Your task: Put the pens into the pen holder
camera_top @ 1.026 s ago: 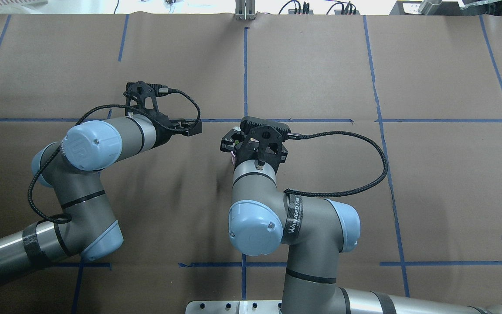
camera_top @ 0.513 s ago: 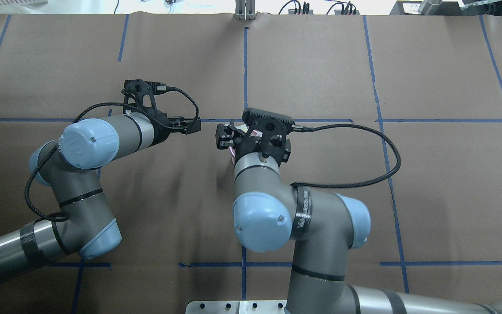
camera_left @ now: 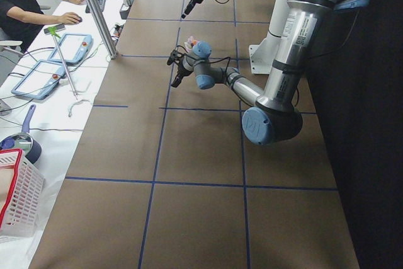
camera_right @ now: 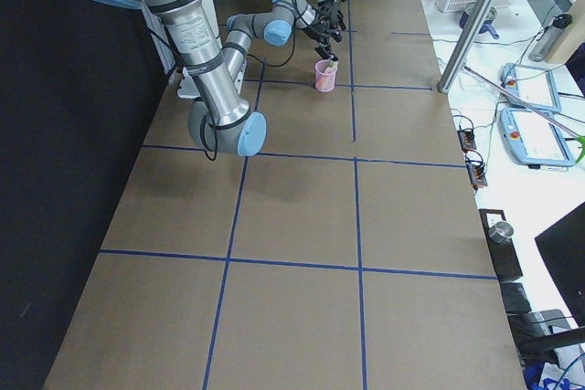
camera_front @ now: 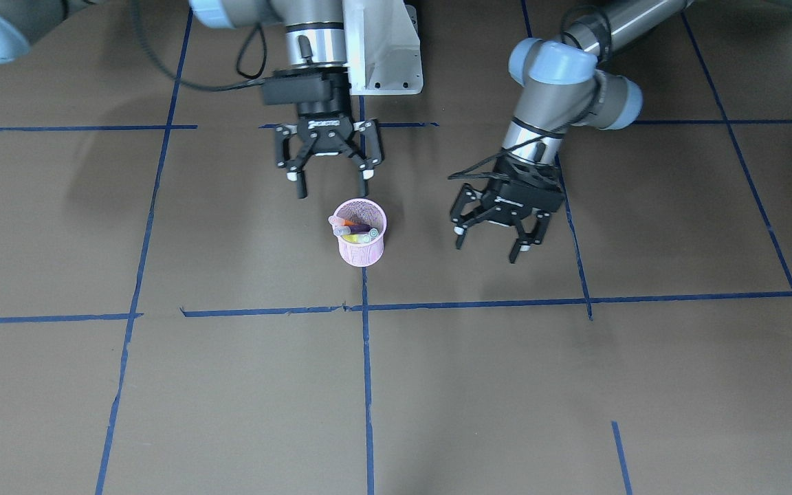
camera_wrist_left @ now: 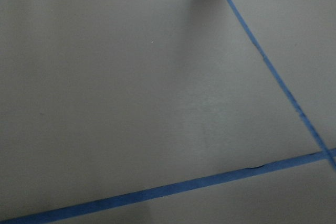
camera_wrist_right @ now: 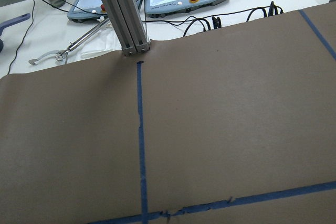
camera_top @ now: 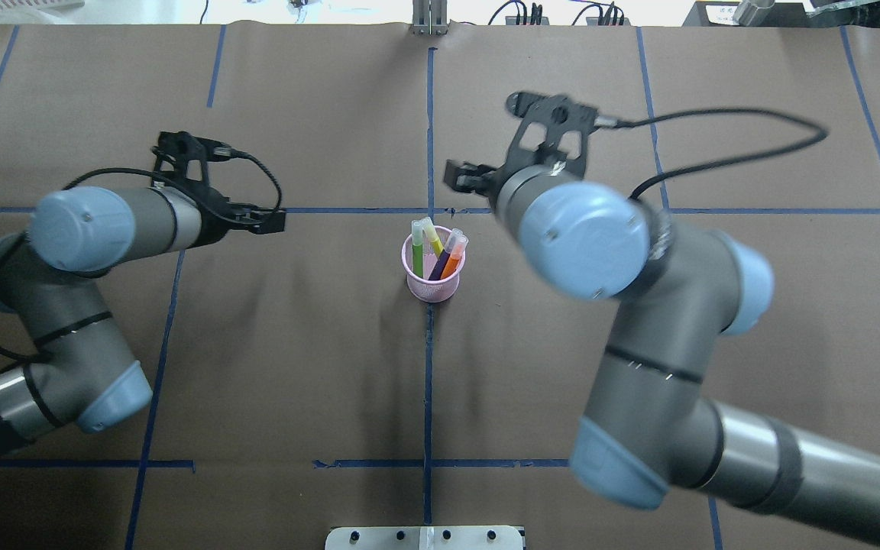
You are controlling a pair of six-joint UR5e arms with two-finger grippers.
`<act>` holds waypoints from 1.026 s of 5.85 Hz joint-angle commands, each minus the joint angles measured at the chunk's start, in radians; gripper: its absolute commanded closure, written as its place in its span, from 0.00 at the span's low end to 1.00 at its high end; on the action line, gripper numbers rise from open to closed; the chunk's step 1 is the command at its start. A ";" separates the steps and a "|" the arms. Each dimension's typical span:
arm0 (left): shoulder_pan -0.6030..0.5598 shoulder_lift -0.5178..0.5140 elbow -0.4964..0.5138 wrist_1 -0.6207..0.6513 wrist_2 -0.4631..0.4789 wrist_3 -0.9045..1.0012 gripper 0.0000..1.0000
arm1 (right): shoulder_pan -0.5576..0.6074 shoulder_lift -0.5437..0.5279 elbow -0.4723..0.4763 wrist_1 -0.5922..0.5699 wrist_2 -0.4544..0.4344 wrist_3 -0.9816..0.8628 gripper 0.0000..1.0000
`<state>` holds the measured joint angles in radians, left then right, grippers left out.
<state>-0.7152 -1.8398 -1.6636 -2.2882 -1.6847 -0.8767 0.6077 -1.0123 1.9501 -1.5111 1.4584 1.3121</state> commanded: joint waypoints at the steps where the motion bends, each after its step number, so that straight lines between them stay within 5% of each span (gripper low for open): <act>1: -0.199 0.092 0.010 0.012 -0.234 0.195 0.00 | 0.248 -0.096 0.029 -0.001 0.364 -0.173 0.00; 3: -0.477 0.149 0.016 0.114 -0.491 0.478 0.00 | 0.486 -0.226 0.021 -0.004 0.622 -0.473 0.00; 5: -0.681 0.148 0.004 0.401 -0.558 0.817 0.00 | 0.614 -0.333 0.004 -0.061 0.700 -0.748 0.00; 6: -0.738 0.142 0.004 0.527 -0.559 0.928 0.00 | 0.660 -0.333 0.000 -0.177 0.730 -0.875 0.00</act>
<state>-1.3895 -1.6943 -1.6574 -1.8864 -2.2369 -0.0693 1.2183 -1.3313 1.9555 -1.5978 2.1552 0.5636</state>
